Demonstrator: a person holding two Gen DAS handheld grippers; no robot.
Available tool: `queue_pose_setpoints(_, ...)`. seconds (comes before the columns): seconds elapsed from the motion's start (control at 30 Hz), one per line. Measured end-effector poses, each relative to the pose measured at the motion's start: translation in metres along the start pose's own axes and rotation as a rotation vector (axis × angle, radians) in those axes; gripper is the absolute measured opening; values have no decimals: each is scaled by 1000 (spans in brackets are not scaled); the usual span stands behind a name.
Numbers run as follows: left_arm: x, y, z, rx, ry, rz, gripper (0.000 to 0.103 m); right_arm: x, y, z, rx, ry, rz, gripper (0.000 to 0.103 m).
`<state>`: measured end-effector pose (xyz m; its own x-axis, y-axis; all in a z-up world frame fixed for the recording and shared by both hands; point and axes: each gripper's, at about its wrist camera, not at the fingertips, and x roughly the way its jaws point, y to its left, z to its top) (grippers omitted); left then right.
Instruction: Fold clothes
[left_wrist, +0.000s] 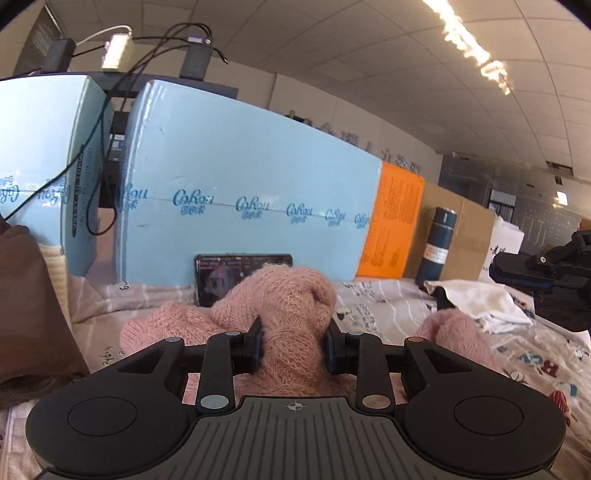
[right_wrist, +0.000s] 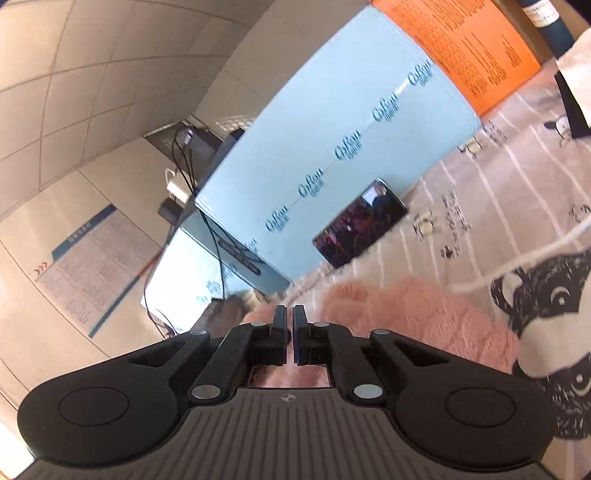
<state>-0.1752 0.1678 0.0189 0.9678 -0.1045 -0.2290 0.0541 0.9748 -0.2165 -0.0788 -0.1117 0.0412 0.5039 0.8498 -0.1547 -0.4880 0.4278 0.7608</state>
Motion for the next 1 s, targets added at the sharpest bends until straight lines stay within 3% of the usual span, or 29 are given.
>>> queue_pose_setpoints(0.07, -4, -1, 4, -3, -37, -2, 29, -2, 10, 16, -37, -87, 45, 2)
queue_pose_setpoints(0.13, -6, -2, 6, 7, -50, -2, 29, -3, 19, 27, -78, -115, 59, 2)
queue_pose_setpoints(0.2, -5, 0, 6, -3, -39, -10, 29, 2, 20, 32, -82, -80, 24, 9)
queue_pose_setpoints(0.23, -5, 0, 5, -5, -33, -14, 29, 6, 17, 32, -67, -42, -10, 18)
queue_pose_setpoints(0.27, -5, 1, 5, -2, -29, -16, 29, 11, 10, 29, -34, 6, -52, 53)
queue_pose_setpoints(0.3, -5, 0, 4, -1, -25, -17, 29, 16, 3, 27, -1, 54, -93, 74)
queue_pose_setpoints(0.4, -3, 1, 1, 0, -14, -19, 29, 31, -16, 18, 89, 186, -221, 74)
queue_pose_setpoints(0.47, -2, 1, 0, -2, -9, -19, 29, 39, -21, 9, 78, 217, -299, 78)
queue_pose_setpoints(0.63, 1, 0, -4, 0, 14, -44, 29, 63, -20, -13, 27, 335, -348, 78)
queue_pose_setpoints(0.77, 3, -1, -5, 2, 34, -68, 29, 80, -21, -26, -5, 367, -415, 75)
queue_pose_setpoints(0.83, 3, -1, -6, 1, 38, -72, 29, 82, -24, -28, -16, 347, -436, 58)
queue_pose_setpoints(0.87, 3, -1, -6, 1, 38, -73, 29, 83, -25, -29, -39, 343, -444, 37)
queue_pose_setpoints(0.9, 2, -1, -5, -2, 33, -71, 29, 84, -26, -30, -57, 338, -447, 26)
queue_pose_setpoints(1.0, -2, 0, -4, -14, 8, -55, 29, 81, -28, -28, -64, 311, -405, 15)
